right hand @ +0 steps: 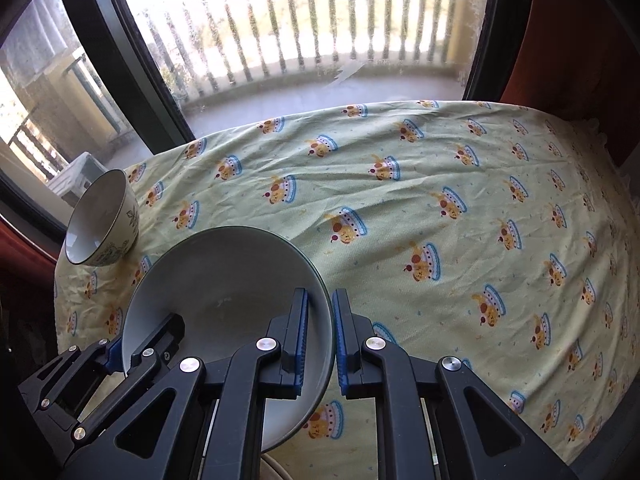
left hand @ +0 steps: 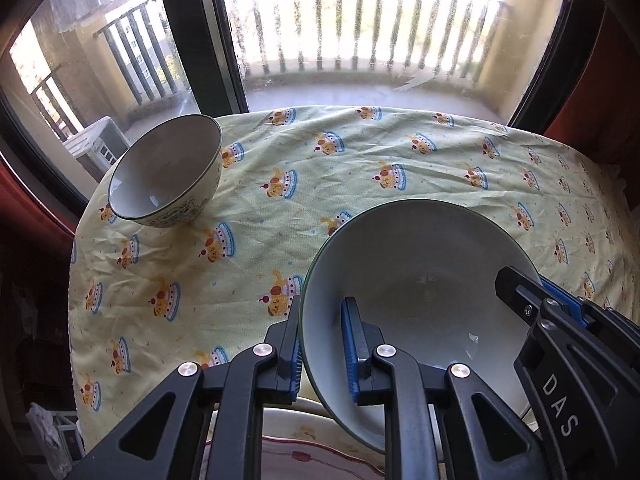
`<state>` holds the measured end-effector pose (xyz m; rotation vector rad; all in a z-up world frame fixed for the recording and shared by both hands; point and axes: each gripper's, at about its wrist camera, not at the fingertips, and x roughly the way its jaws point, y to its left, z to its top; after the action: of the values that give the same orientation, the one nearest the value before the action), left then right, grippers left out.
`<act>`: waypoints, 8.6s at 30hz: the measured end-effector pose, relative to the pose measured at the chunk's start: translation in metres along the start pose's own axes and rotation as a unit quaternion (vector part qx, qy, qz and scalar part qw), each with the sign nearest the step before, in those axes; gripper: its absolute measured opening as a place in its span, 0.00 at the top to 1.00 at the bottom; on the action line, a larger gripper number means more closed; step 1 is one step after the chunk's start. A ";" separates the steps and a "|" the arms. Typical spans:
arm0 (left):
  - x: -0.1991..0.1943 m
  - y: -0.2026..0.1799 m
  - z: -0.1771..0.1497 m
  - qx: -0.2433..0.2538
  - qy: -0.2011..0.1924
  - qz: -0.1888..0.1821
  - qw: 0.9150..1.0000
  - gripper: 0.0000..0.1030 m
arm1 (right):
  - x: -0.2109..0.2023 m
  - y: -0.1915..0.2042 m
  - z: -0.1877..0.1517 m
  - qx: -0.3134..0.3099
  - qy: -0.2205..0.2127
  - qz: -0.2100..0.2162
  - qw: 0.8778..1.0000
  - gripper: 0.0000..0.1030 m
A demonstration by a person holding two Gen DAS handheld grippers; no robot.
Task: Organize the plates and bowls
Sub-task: 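Lower the held bowl into the placed large bowl with both grippers, then open both grippers and withdraw from the nested bowls, then move both grippers to the nested green-rimmed bowls and grasp their rim, then lift the nested bowls with both grippers and carry them toward the plates, then carry the nested bowls over the plate stack with both grippers, tilting them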
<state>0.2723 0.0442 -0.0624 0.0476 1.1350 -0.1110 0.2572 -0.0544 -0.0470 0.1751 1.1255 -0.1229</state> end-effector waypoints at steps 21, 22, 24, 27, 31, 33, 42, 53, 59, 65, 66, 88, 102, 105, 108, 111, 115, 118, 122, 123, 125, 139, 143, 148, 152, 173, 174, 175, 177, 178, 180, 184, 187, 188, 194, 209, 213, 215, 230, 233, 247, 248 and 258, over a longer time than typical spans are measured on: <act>-0.060 -0.066 -0.022 -0.061 -0.043 0.015 0.997 0.86 | -0.064 -0.068 -0.002 -0.061 -0.032 0.036 0.997 0.86; -0.063 -0.068 -0.024 -0.061 -0.046 0.016 0.997 0.86 | -0.067 -0.071 -0.003 -0.061 -0.034 0.038 0.997 0.86; -0.069 -0.073 -0.027 -0.063 -0.051 0.018 0.997 0.86 | -0.074 -0.076 -0.005 -0.061 -0.039 0.041 0.997 0.86; -0.078 -0.080 -0.035 -0.066 -0.056 0.020 0.996 0.86 | -0.084 -0.083 -0.010 -0.063 -0.045 0.046 0.996 0.86; -0.086 -0.087 -0.046 -0.070 -0.060 0.021 0.996 0.86 | -0.095 -0.093 -0.020 -0.065 -0.051 0.050 0.995 0.86; -0.089 -0.090 -0.052 -0.072 -0.060 0.022 0.995 0.86 | -0.099 -0.098 -0.025 -0.066 -0.053 0.052 0.995 0.86; -0.091 -0.099 -0.086 -0.081 -0.049 0.026 0.995 0.86 | -0.107 -0.114 -0.056 -0.073 -0.044 0.058 0.995 0.86; -0.080 -0.103 -0.118 -0.081 -0.023 0.031 0.996 0.86 | -0.096 -0.120 -0.089 -0.082 -0.011 0.055 0.995 0.86; -0.069 -0.104 -0.127 -0.075 -0.009 0.037 0.996 0.84 | -0.088 -0.121 -0.103 -0.088 0.004 0.047 0.995 0.86; -0.058 -0.102 -0.134 -0.073 0.007 0.037 0.997 0.83 | -0.078 -0.120 -0.111 -0.090 0.019 0.039 0.995 0.86; -0.056 -0.102 -0.134 -0.073 0.010 0.037 0.997 0.82 | -0.076 -0.119 -0.112 -0.090 0.021 0.038 0.995 0.86; -0.040 -0.108 -0.146 -0.039 0.028 0.024 0.999 0.71 | -0.068 -0.119 -0.130 -0.094 0.001 0.016 0.995 0.86; -0.064 -0.095 -0.135 -0.049 0.014 0.012 0.999 0.28 | -0.085 -0.111 -0.123 -0.095 -0.002 0.048 0.994 0.34; -0.071 -0.087 -0.128 -0.048 0.004 0.010 0.999 0.27 | -0.089 -0.103 -0.116 -0.094 -0.003 0.059 0.994 0.34; -0.077 -0.079 -0.120 -0.038 -0.006 0.011 0.999 0.27 | -0.093 -0.094 -0.109 -0.094 -0.004 0.069 0.993 0.34; -0.081 -0.068 -0.112 -0.029 -0.015 0.013 0.999 0.27 | -0.096 -0.082 -0.104 -0.096 -0.009 0.072 0.993 0.34; -0.082 -0.050 -0.100 -0.022 -0.021 0.009 0.999 0.27 | -0.098 -0.064 -0.096 -0.088 -0.014 0.069 0.994 0.34; -0.081 -0.034 -0.091 -0.016 -0.025 0.005 1.000 0.27 | -0.096 -0.050 -0.090 -0.081 -0.014 0.071 0.994 0.34; -0.079 -0.010 -0.080 -0.013 -0.036 -0.002 0.999 0.28 | -0.093 -0.025 -0.081 -0.076 -0.020 0.071 0.994 0.34; -0.079 -0.004 -0.077 -0.012 -0.037 -0.005 0.999 0.30 | -0.092 -0.018 -0.079 -0.075 -0.022 0.069 0.994 0.34; -0.078 0.009 -0.071 -0.009 -0.040 -0.009 0.999 0.30 | -0.091 -0.003 -0.075 -0.071 -0.025 0.061 0.995 0.34; -0.055 0.092 -0.018 0.013 -0.038 -0.017 0.999 0.30 | -0.069 0.086 -0.038 -0.030 -0.039 0.033 0.998 0.34; -0.047 0.109 -0.003 0.011 -0.039 -0.012 0.999 0.30 | -0.060 0.105 -0.025 -0.026 -0.040 0.024 0.999 0.34; -0.035 0.127 0.015 0.006 -0.040 -0.003 0.999 0.31 | -0.044 0.127 -0.008 -0.032 -0.036 0.022 0.999 0.35; -0.024 0.139 0.031 0.000 -0.045 0.011 0.999 0.31 | -0.032 0.142 0.005 -0.038 -0.035 0.023 0.998 0.40; 0.078 0.194 0.096 -0.035 -0.026 0.045 0.998 0.56 | 0.076 0.204 0.072 -0.030 -0.028 0.039 0.998 0.67; 0.081 0.195 0.097 -0.036 -0.025 0.045 0.998 0.57 | 0.080 0.204 0.073 -0.028 -0.026 0.040 0.998 0.70; 0.084 0.195 0.098 -0.038 -0.024 0.044 0.998 0.58 | 0.083 0.204 0.075 -0.027 -0.025 0.038 0.999 0.71; 0.088 0.196 0.100 -0.041 -0.022 0.042 0.998 0.63 | 0.088 0.205 0.076 -0.024 -0.024 0.035 0.999 0.76; 0.089 0.196 0.100 -0.040 -0.022 0.043 0.998 0.64 | 0.090 0.205 0.077 -0.023 -0.023 0.036 0.999 0.78; 0.092 0.196 0.102 -0.036 -0.019 0.046 0.998 0.73 | 0.094 0.206 0.078 -0.025 -0.022 0.034 0.999 0.80; 0.093 0.195 0.103 -0.031 -0.010 0.040 0.999 0.78 | 0.097 0.207 0.080 -0.036 -0.027 0.028 0.999 0.83; 0.093 0.192 0.103 -0.026 -0.016 0.043 0.999 0.78 | 0.098 0.205 0.080 -0.036 -0.027 0.032 0.999 0.83; 0.093 0.191 0.103 -0.026 -0.014 0.042 0.999 0.78 | 0.098 0.205 0.079 -0.036 -0.026 0.032 0.998 0.83; 0.090 0.188 0.098 -0.027 -0.008 0.037 0.999 0.78 | 0.092 0.205 0.076 -0.040 -0.025 0.028 0.999 0.84; 0.042 0.153 0.062 -0.019 -0.017 0.031 0.999 0.78 | 0.045 0.171 0.046 -0.040 -0.024 0.020 0.999 0.84; 0.025 0.141 0.054 -0.021 -0.016 0.027 0.999 0.78 | 0.027 0.156 0.038 -0.035 -0.029 0.020 0.999 0.84; 0.016 0.134 0.049 -0.016 -0.022 0.028 0.999 0.78 | 0.016 0.149 0.033 -0.032 -0.034 0.020 0.999 0.84; -0.039 0.050 -0.008 -0.015 -0.047 0.045 0.998 0.78 | -0.045 0.063 -0.014 -0.027 -0.047 0.044 0.998 0.84; -0.054 0.024 -0.019 -0.013 -0.059 0.059 0.996 0.78 | -0.055 0.039 -0.021 -0.033 -0.045 0.052 0.997 0.84; -0.082 -0.054 -0.054 -0.082 -0.052 0.046 0.994 0.78 | -0.099 -0.053 -0.034 -0.088 -0.053 0.063 0.993 0.84; -0.083 -0.057 -0.057 -0.088 -0.051 0.043 0.994 0.78 | -0.101 -0.057 -0.035 -0.092 -0.052 0.064 0.992 0.84; -0.097 -0.087 -0.086 -0.113 -0.047 0.038 0.992 0.78 | -0.118 -0.095 -0.052 -0.112 -0.046 0.086 0.989 0.85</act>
<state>0.1448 -0.0278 -0.0095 -0.1154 1.0433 0.0830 0.1438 -0.1360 0.0304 0.0639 1.0197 0.1482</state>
